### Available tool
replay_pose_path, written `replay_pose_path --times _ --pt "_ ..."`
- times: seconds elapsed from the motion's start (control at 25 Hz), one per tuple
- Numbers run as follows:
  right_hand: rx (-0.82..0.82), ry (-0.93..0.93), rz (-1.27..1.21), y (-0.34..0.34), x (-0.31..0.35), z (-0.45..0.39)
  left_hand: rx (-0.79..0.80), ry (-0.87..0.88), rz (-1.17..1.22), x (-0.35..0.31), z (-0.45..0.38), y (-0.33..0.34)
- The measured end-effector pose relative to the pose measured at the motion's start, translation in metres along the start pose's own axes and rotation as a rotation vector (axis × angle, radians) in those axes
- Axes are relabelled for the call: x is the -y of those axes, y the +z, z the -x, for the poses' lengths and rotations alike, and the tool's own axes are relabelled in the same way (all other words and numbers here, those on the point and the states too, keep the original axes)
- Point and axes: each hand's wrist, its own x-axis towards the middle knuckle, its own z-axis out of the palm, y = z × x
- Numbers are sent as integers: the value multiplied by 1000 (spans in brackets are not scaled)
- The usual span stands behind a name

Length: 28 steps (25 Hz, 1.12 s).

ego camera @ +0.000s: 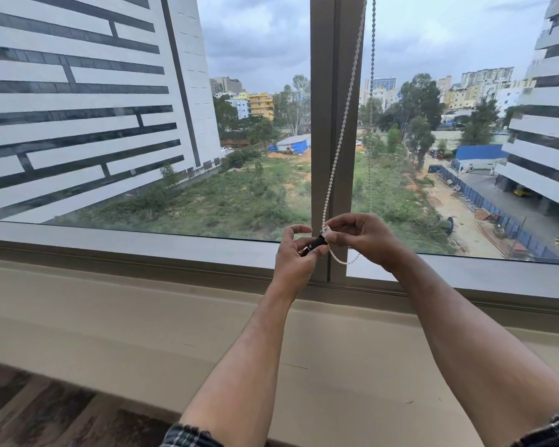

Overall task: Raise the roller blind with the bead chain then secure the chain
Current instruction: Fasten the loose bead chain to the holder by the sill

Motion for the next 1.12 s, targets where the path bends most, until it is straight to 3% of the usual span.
replay_pose_path --times 0.32,0.64,0.84,1.12 --pt "59 -9 71 -6 0 0 -2 11 35 7 0 4" --pt "87 -34 337 -14 -3 -9 0 -45 97 5 2 11" --pt "116 -18 309 -9 4 -9 9 -64 210 2 4 12" --pt "115 55 211 -1 13 -14 92 -220 369 -3 4 7"
